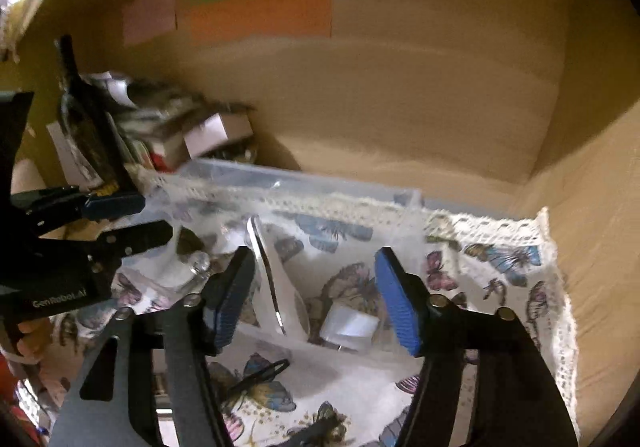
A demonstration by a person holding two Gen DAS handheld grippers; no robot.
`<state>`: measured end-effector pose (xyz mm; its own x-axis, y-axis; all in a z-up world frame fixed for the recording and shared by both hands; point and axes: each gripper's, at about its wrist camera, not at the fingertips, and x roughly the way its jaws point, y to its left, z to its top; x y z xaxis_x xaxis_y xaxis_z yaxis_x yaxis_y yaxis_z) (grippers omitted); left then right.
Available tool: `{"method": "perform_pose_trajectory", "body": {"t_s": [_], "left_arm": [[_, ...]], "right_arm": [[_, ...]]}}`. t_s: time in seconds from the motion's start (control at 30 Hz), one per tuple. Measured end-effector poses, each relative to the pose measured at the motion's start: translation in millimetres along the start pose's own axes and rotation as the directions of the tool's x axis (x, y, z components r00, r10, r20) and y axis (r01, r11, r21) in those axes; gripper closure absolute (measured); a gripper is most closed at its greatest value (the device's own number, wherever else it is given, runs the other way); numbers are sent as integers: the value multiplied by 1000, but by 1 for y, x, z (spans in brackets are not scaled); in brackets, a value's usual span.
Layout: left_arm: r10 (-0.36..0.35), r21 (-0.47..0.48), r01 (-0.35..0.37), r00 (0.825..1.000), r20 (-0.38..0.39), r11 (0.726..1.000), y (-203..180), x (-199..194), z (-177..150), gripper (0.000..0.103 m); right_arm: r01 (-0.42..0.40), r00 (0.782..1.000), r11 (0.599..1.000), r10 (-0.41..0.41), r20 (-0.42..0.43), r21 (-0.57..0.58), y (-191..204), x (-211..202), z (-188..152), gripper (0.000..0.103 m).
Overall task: Organize rigid objects
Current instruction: 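Carry the magnifier and keys into the clear box and open both tools, then grasp the black-and-gold cylinder with the left tool while the right tool grasps a black gadget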
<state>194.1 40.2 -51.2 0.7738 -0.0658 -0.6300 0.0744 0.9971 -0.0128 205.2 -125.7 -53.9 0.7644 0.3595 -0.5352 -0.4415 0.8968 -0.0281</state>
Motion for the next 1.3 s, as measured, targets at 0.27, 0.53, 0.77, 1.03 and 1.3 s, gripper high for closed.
{"method": "perform_pose_trajectory", "body": {"t_s": [0.27,0.53,0.77,1.03,1.3], "left_arm": [[14,4,-14,999,35,1000,-3,-32,-20,19],[22,35,-20,997,-71,999,-4,-22,-64,19],[-9,38,16,987,-162,999,-1,-8,-97,19],[-62,49,75,974,-219,996,-11,0,-115,19],[-74,87,99,966,-249,991,-24,6,-121,39]], "right_arm": [[27,997,1000,-27,67,3,6,-44,-15,21],[54,998,998,-54,-18,35,0,-43,-52,21],[45,987,994,-29,-156,100,-10,-17,-87,22],[6,962,986,40,-269,169,-12,11,-104,51],[-37,959,986,81,-270,162,-7,12,-109,66]]}}
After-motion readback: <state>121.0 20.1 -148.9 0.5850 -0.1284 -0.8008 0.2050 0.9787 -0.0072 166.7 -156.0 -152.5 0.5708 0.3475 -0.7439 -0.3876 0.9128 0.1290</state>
